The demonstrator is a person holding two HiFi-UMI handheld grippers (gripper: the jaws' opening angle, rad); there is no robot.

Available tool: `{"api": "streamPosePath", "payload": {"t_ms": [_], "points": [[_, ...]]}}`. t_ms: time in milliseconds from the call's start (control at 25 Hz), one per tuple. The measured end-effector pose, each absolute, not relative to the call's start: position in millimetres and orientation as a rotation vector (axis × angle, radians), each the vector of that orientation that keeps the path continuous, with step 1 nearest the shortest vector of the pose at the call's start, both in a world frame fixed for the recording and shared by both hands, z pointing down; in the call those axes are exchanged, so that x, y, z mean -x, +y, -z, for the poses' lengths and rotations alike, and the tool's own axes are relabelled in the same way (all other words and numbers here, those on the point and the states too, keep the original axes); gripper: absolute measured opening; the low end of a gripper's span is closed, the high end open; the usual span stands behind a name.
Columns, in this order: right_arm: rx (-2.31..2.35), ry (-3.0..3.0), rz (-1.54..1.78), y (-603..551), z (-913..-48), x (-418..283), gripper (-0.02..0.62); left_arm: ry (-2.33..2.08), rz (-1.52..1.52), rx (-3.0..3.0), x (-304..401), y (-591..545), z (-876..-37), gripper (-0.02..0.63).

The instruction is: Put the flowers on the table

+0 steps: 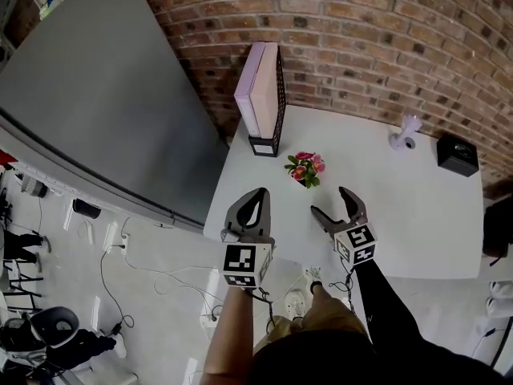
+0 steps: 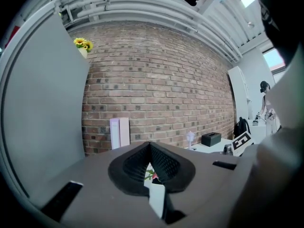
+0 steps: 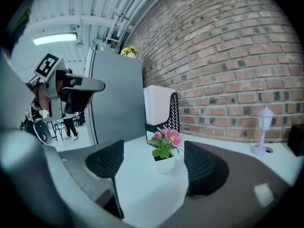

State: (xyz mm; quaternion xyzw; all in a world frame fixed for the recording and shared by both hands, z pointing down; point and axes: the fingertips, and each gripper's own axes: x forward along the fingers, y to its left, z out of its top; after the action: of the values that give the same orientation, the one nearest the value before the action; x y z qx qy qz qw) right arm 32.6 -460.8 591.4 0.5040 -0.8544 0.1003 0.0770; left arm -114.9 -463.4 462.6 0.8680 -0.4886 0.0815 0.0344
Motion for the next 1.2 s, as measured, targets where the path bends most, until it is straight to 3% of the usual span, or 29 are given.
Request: {"api": "streamPosePath", "payload": {"t_ms": [600,1080,1160,1200], "points": [[-1.733,-2.525,0.005,-372,-454,-53,0.388,-1.443,-0.237,-2.780,105,-398,-425,0.008],[-1.748,-2.574,0.105,-350,-409,-44,0.369,-1.399,-0.209,-2.855,100,-379,-399,0.008],[-1.748,-2.565,0.124,-351,-405,-43,0.260,-1.397,-0.203,-2.851,101,-379,-397,0.008],[-1.753,-2.560,0.126,-352,-404,-42,0.241,-1.395,-0.203,-2.849,101,-378,-397,0.008]]}}
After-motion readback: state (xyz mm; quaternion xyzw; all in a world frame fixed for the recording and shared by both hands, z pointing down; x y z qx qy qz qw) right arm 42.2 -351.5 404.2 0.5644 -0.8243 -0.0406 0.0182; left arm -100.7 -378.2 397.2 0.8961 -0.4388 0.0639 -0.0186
